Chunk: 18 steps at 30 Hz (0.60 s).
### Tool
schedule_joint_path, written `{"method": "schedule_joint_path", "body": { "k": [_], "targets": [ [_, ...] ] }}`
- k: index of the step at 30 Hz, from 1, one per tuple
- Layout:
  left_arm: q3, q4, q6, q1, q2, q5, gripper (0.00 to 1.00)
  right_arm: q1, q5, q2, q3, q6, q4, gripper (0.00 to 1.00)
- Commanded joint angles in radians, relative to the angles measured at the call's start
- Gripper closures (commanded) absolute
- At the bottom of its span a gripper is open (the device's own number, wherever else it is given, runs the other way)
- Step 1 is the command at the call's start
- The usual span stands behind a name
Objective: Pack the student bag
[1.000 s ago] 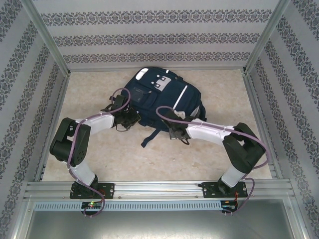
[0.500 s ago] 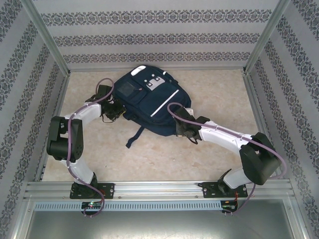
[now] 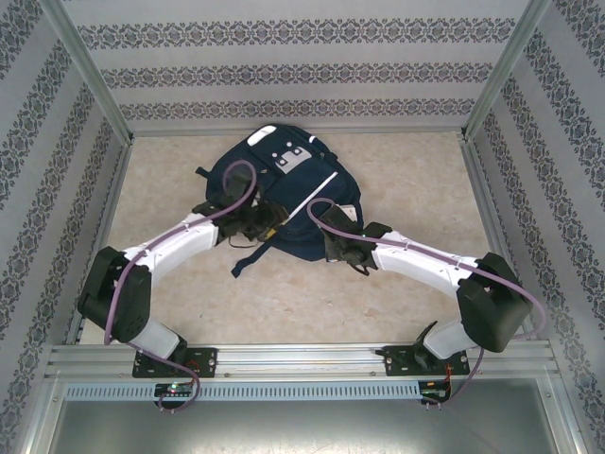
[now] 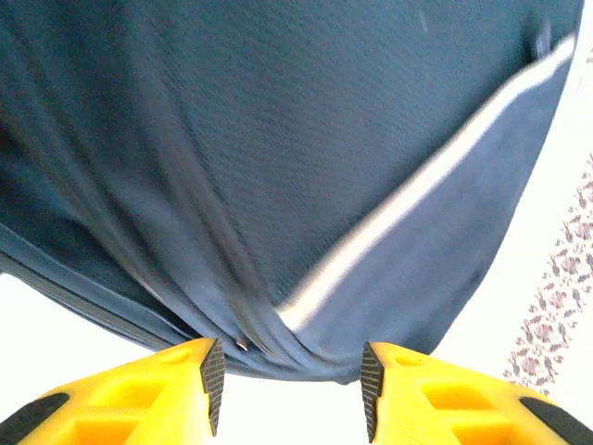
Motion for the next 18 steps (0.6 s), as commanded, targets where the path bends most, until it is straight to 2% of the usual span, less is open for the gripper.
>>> {"method": "schedule_joint_path", "body": {
  "k": [1,7,14,18],
  "targets": [
    [-0.014,0.1,-0.165,-0.07,0.019,-0.042,0.56,0.002,-0.03,-0.048,-0.015,-0.018,0.002,1.0],
    [-0.048,0.216,-0.332,-0.149,0.104,-0.061,0.56,-0.004,-0.059,-0.063,-0.032,-0.025,0.025,1.0],
    [-0.083,0.173,-0.485,-0.213,0.113,-0.119,0.55,-0.013,-0.076,-0.069,-0.041,-0.045,0.038,1.0],
    [-0.065,0.138,-0.53,-0.226,0.128,-0.101,0.55,-0.018,-0.09,-0.068,-0.052,-0.047,0.052,1.0]
  ]
}}
